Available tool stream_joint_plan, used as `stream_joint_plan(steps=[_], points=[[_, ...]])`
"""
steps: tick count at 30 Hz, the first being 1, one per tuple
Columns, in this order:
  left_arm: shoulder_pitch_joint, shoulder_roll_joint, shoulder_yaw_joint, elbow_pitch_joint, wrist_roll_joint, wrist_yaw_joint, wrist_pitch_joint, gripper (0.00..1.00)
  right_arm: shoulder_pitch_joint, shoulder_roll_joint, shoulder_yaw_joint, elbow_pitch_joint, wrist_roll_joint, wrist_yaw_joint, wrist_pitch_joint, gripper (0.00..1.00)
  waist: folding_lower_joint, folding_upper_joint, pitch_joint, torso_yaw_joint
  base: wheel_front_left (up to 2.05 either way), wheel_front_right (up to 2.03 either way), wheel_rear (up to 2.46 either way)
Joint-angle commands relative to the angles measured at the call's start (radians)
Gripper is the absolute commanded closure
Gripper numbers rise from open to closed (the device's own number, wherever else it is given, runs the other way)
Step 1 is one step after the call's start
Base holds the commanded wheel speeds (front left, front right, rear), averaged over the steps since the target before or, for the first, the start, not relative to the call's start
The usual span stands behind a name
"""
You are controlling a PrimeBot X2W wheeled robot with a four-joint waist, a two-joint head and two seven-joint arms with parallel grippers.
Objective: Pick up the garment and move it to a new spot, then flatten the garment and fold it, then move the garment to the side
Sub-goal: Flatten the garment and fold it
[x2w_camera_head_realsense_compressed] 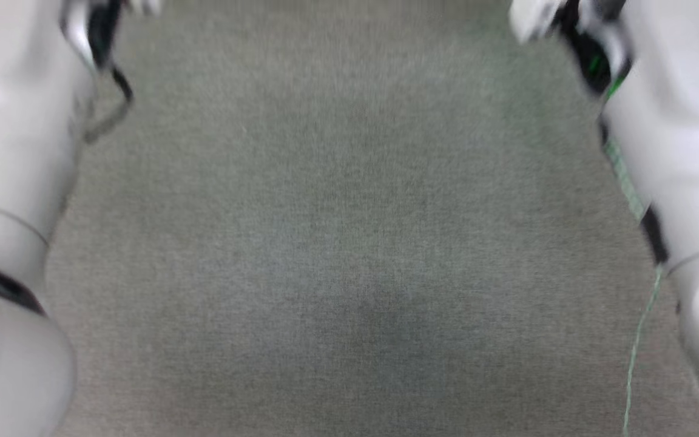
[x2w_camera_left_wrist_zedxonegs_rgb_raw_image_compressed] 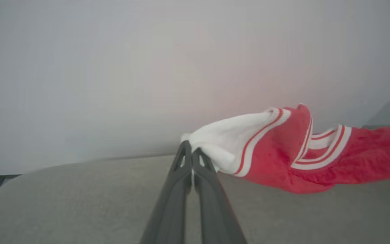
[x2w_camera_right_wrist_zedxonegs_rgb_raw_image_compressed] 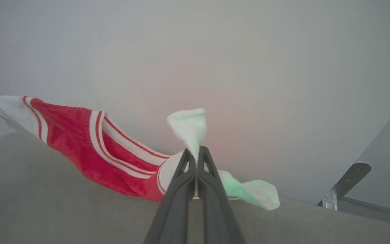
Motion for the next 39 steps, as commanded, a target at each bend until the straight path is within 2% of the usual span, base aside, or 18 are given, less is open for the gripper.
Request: stream_joint_plan(steps=[1, 6, 11, 17, 20, 22, 25, 27, 30, 36, 39], points=[[0.048, 0.007, -0.006, 0.004, 0.002, -0.010, 0.001, 1.00, 0.058, -0.001, 0.033, -0.017, 0.027, -0.001, 0.027, 1.00, 0.0000, 0.0000, -0.158, -0.010, 0.00, 0.00, 0.00], [0.203, 0.006, -0.010, -0.001, -0.018, -0.038, -0.004, 1.00, 0.267, -0.066, 0.147, -0.164, 0.177, -0.001, 0.162, 1.00, 0.0000, 0.0000, -0.244, 0.000, 0.00, 0.00, 0.00], [0.359, 0.018, -0.014, -0.027, -0.037, -0.067, -0.024, 1.00, 0.498, -0.167, 0.204, -0.368, 0.312, -0.001, 0.306, 1.00, 0.0000, 0.0000, -0.300, 0.009, 0.00, 0.00, 0.00], [0.537, 0.063, -0.042, -0.100, -0.029, -0.066, -0.049, 1.00, 0.803, -0.284, 0.140, -0.630, 0.385, -0.001, 0.437, 1.00, 0.0000, 0.0000, -0.328, 0.026, 0.00, 0.00, 0.00], [0.614, 0.103, -0.048, -0.170, -0.030, -0.047, -0.064, 1.00, 0.960, -0.325, 0.058, -0.739, 0.380, -0.001, 0.493, 1.00, 0.0000, 0.0000, -0.330, 0.035, 0.00, 0.00, 0.00], [0.670, 0.137, -0.042, -0.233, -0.041, -0.024, -0.069, 1.00, 1.058, -0.330, 0.002, -0.808, 0.373, -0.001, 0.535, 1.00, 0.0000, 0.0000, -0.328, 0.036, 0.00, 0.00, 0.00], [0.761, 0.199, -0.048, -0.359, -0.048, 0.028, -0.067, 1.00, 1.184, -0.335, -0.077, -0.907, 0.345, -0.001, 0.600, 1.00, 0.0000, 0.0000, -0.326, 0.035, 0.00, 0.00, 0.00], [0.831, 0.252, -0.039, -0.460, -0.065, 0.083, -0.060, 1.00, 1.251, -0.330, -0.132, -0.963, 0.322, -0.001, 0.641, 1.00, 0.0000, 0.0000, -0.326, 0.030, 0.00, 0.00, 0.00], [0.946, 0.338, -0.040, -0.644, -0.093, 0.181, -0.033, 1.00, 1.338, -0.318, -0.213, -1.032, 0.302, -0.001, 0.707, 1.00, 0.0000, 0.0000, -0.323, 0.027, 0.00, 0.00, 0.00], [1.133, 0.506, -0.027, -1.043, -0.150, 0.411, 0.018, 1.00, 1.461, -0.297, -0.354, -1.135, 0.247, -0.001, 0.838, 1.00, 0.0000, 0.0000, -0.294, 0.039, 0.00, 0.00, 0.00], [1.195, 0.550, -0.023, -1.208, -0.182, 0.485, 0.035, 1.00, 1.496, -0.287, -0.420, -1.167, 0.208, -0.001, 0.882, 1.00, 0.0000, 0.0000, -0.277, 0.047, 0.00, 0.00, 0.00]])
